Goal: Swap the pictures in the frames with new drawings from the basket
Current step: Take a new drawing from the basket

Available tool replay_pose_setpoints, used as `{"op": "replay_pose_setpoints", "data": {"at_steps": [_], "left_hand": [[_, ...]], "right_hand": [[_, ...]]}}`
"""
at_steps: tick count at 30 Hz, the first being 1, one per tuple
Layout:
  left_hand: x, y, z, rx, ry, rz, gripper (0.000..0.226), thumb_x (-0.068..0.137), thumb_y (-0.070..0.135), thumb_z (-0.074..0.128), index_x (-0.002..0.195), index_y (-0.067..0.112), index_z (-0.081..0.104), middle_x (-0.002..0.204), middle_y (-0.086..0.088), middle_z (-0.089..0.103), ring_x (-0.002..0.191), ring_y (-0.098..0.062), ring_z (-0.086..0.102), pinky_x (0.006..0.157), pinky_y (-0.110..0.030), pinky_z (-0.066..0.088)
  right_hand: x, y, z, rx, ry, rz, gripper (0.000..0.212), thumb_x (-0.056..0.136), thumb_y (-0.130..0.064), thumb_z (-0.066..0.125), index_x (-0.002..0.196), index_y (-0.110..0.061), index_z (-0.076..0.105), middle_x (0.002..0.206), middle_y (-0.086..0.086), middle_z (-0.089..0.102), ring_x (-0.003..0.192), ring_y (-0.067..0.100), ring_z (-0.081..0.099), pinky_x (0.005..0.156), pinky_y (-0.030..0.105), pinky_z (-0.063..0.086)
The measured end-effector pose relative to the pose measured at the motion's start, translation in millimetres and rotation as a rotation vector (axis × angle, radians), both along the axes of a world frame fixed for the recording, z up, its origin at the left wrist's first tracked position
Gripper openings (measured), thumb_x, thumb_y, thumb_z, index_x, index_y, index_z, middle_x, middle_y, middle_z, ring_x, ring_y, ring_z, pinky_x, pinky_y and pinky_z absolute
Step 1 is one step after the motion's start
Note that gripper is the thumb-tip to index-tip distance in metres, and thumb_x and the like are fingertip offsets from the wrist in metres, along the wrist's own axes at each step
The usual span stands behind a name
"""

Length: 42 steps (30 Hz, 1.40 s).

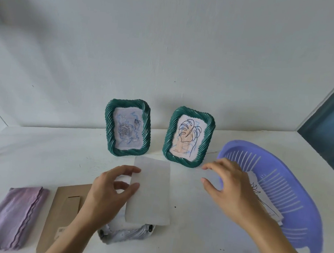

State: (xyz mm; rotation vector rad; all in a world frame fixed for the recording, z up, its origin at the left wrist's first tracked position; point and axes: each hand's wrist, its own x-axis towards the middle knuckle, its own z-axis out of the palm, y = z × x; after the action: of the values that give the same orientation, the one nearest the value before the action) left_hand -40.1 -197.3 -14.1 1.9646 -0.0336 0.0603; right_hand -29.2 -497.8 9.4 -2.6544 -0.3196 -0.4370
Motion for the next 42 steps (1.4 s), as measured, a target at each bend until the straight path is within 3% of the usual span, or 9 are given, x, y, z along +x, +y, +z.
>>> {"op": "replay_pose_setpoints", "data": {"at_steps": [4,7,14,21,24,27,33,36,42], "left_hand": [[-3,-22,-6,0.009,0.026,-0.022,0.034,0.083,0.005,0.076,0.102,0.034,0.072,0.102,0.016,0.069,0.07,-0.013,0.073,0.069,-0.032,0.06],[-6,-44,-12,0.047,0.044,-0.057,0.034,0.082,0.006,0.078,0.104,0.032,0.071,0.103,0.016,0.067,0.069,-0.005,0.071,0.065,-0.017,0.055],[6,-101,-37,0.246,-0.066,-0.207,0.036,0.082,0.011,0.078,0.116,0.021,0.072,0.1,0.016,0.061,0.074,0.0,0.067,0.067,-0.004,0.044],[17,-132,-73,0.491,-0.221,-0.273,0.041,0.073,0.016,0.085,0.111,0.013,0.072,0.108,-0.007,0.056,0.068,-0.028,0.064,0.066,-0.037,0.056],[14,-134,-76,0.68,-0.308,-0.225,0.038,0.069,0.035,0.087,0.103,0.023,0.074,0.115,-0.006,0.054,0.079,-0.027,0.063,0.065,-0.039,0.051],[12,-134,-74,0.775,-0.351,-0.222,0.032,0.079,0.054,0.068,0.102,0.033,0.073,0.128,0.0,0.056,0.1,-0.021,0.059,0.075,-0.04,0.047],[12,-114,-68,0.822,-0.325,-0.561,0.047,0.099,0.05,0.033,0.141,0.038,0.049,0.15,0.024,0.043,0.143,-0.008,0.034,0.099,-0.039,0.033],[15,-107,-68,0.915,-0.381,-0.655,0.047,0.098,0.053,0.035,0.142,0.04,0.045,0.155,0.023,0.036,0.147,-0.012,0.029,0.1,-0.049,0.035],[16,-143,-75,0.943,-0.457,-0.615,0.044,0.094,0.057,0.045,0.134,0.04,0.051,0.146,0.013,0.051,0.135,-0.015,0.048,0.091,-0.051,0.044]], "right_hand": [[-9,-20,-8,-0.075,0.147,-0.081,0.04,0.08,-0.047,0.073,0.116,-0.033,0.061,0.111,-0.008,0.047,0.096,0.018,0.057,0.072,0.036,0.048],[-14,-32,-13,-0.028,0.224,-0.068,0.049,0.083,-0.037,0.073,0.127,-0.036,0.053,0.117,-0.012,0.037,0.087,0.01,0.053,0.07,0.025,0.042],[-19,-50,-16,0.168,0.297,-0.038,0.051,0.084,-0.021,0.066,0.124,-0.048,0.05,0.101,-0.015,0.06,0.089,0.004,0.061,0.078,0.032,0.053],[-16,-68,-1,0.419,0.33,-0.05,0.05,0.082,-0.013,0.071,0.117,-0.047,0.06,0.102,-0.016,0.066,0.087,0.006,0.063,0.079,0.029,0.055],[-18,-67,-2,0.414,0.353,-0.037,0.049,0.083,-0.015,0.071,0.117,-0.048,0.059,0.102,-0.015,0.065,0.087,0.007,0.063,0.078,0.028,0.055],[-19,-65,-6,0.384,0.35,-0.027,0.049,0.083,-0.019,0.07,0.119,-0.048,0.058,0.101,-0.014,0.065,0.088,0.004,0.063,0.077,0.028,0.055],[-19,-68,-3,0.322,0.363,-0.006,0.048,0.085,-0.025,0.072,0.123,-0.049,0.056,0.103,-0.015,0.065,0.091,-0.001,0.062,0.078,0.018,0.052],[-18,-68,0,0.348,0.343,-0.011,0.047,0.085,-0.024,0.072,0.124,-0.045,0.058,0.1,-0.014,0.066,0.089,0.002,0.064,0.079,0.02,0.053],[-20,-65,1,0.414,0.311,-0.016,0.045,0.083,-0.023,0.076,0.121,-0.038,0.058,0.1,-0.026,0.065,0.092,-0.001,0.064,0.078,0.018,0.055]]}}
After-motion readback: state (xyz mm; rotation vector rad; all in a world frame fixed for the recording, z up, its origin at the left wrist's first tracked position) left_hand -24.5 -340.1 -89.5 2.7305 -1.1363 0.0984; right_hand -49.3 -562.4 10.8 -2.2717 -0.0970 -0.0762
